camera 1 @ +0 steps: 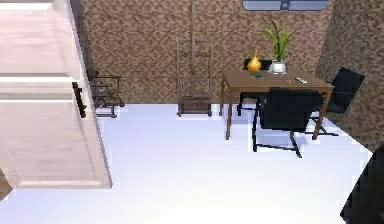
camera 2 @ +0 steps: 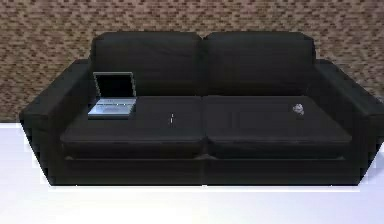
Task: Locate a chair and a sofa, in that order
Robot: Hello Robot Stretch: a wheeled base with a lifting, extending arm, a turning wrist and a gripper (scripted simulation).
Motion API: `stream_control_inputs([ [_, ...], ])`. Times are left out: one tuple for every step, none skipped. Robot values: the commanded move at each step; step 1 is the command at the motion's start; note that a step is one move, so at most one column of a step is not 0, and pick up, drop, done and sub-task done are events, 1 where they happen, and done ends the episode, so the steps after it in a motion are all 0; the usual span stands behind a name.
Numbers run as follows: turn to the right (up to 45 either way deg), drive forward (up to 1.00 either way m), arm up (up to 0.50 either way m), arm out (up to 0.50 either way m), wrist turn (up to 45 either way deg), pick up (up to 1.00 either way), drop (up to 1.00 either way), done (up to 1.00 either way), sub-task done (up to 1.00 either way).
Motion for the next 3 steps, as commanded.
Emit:
stream_control_inputs([
  [18.0, 0.0, 0.0, 0.0, 0.0, 0.0, 0.0, 0.0, 0.0],
  [0.0, 1.0, 0.0, 0.0, 0.0, 0.0, 0.0, 0.0, 0.0],
  [9.0, 0.0, 0.0, 0.0, 0.0, 0.0, 0.0, 0.0, 0.0],
])
